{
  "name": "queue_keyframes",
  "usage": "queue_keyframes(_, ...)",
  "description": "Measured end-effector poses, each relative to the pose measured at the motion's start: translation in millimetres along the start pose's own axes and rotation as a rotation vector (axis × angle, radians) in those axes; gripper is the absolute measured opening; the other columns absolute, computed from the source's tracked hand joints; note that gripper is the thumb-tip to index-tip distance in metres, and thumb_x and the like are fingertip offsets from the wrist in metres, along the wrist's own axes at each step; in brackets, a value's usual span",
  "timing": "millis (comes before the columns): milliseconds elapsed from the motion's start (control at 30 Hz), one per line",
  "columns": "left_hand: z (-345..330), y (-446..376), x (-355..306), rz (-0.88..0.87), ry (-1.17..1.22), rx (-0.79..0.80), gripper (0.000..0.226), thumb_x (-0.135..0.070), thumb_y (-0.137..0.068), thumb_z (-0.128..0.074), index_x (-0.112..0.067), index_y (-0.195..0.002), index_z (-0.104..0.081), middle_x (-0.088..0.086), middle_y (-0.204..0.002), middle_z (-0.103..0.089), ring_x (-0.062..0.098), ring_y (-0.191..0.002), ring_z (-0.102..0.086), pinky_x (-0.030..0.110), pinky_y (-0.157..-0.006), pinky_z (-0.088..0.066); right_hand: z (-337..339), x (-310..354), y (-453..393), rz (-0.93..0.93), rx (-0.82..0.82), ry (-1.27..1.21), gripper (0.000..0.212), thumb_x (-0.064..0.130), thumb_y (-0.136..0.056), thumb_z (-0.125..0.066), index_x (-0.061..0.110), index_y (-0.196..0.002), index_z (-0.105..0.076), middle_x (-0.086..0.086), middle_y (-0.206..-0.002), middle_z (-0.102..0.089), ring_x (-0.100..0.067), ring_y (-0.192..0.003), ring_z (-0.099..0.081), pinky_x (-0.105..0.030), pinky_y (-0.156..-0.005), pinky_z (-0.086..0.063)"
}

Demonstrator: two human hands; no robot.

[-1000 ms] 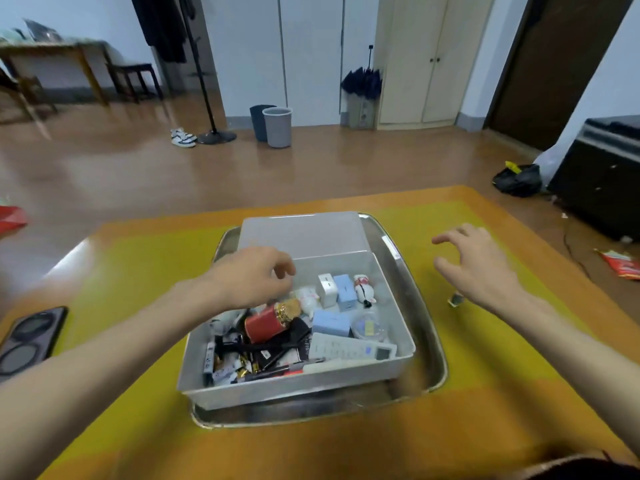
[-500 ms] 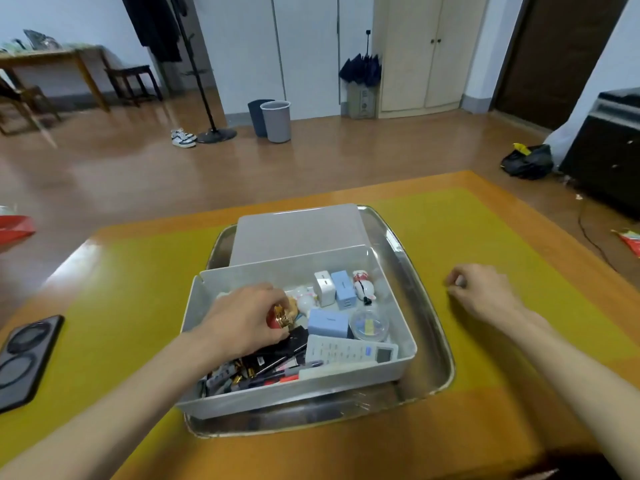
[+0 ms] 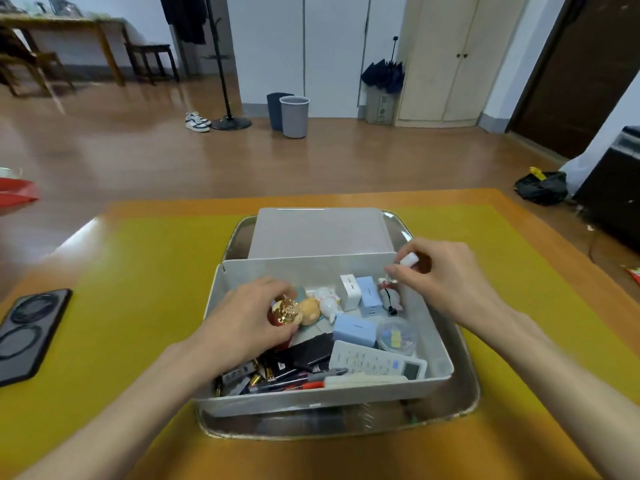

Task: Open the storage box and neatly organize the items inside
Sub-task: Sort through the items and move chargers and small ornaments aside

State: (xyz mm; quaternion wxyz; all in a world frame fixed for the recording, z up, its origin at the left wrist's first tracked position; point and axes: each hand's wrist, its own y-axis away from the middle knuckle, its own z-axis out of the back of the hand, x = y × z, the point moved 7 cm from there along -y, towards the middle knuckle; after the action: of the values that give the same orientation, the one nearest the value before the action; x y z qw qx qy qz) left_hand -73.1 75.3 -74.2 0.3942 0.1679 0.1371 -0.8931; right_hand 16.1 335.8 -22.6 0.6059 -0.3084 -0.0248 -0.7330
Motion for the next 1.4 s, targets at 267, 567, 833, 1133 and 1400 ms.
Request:
queue_keyframes(267, -7, 6, -5, -0.004, -0.195, 0.104, 0.039, -0.052, -0.083, -0.06, -0.038, -0.119, -0.052, -0.013, -0.111, -0.056, 0.016, -0.107, -0.057, 0.041, -0.082, -0.052, -65, 44, -30, -0.001, 0.217, -0.013, 0.018, 0.04, -0.076, -0.082, 0.032, -0.087, -0.069, 0.014, -0.074, -0.067, -0.005, -0.074, -0.063, -0.038, -0.069, -0.056)
queue_keyframes(567, -13, -25, -24, -0.044, -0.073, 0.133, 0.037, -0.053, -0.084, -0.05, -0.035, -0.114, -0.061, -0.012, -0.11, -0.063, 0.013, -0.097, -0.058, 0.032, -0.067, -0.042, -51, 9, -18, -0.091, 0.143, -0.069, 0.017, 0.042, -0.071, -0.085, 0.035, -0.076, -0.069, 0.022, -0.07, -0.068, -0.003, -0.064, -0.062, -0.029, -0.057, -0.05)
queue_keyframes(833, -52, -79, -32, 0.018, -0.15, 0.225, 0.021, -0.049, -0.079, -0.061, -0.029, -0.083, -0.057, -0.01, -0.081, -0.055, 0.025, -0.094, -0.06, 0.031, -0.06, -0.033, -48, 22, -22, -0.083, 0.062, 0.02, 0.016, 0.043, -0.074, -0.08, 0.038, -0.079, -0.066, 0.019, -0.066, -0.065, 0.001, -0.067, -0.062, -0.029, -0.057, -0.051)
queue_keyframes(1133, -46, -77, -33, 0.003, -0.164, 0.12, 0.034, -0.049, -0.071, -0.068, -0.027, -0.094, -0.057, -0.003, -0.097, -0.064, 0.024, -0.096, -0.059, 0.033, -0.068, -0.042, -38, 13, -25, -0.056, 0.032, 0.116, 0.017, 0.045, -0.076, -0.08, 0.037, -0.082, -0.065, 0.021, -0.066, -0.062, 0.003, -0.067, -0.06, -0.023, -0.049, -0.036)
queue_keyframes(1400, 11, -29, 7, 0.148, 0.027, 0.149, 0.029, -0.034, -0.069, -0.072, -0.023, -0.094, -0.061, -0.005, -0.085, -0.064, 0.018, -0.081, -0.061, 0.036, -0.069, -0.053, -74, 38, -40, 0.053, 0.159, 0.153, 0.016, 0.042, -0.078, -0.078, 0.034, -0.088, -0.069, 0.015, -0.079, -0.067, -0.009, -0.077, -0.062, -0.027, -0.059, -0.045)
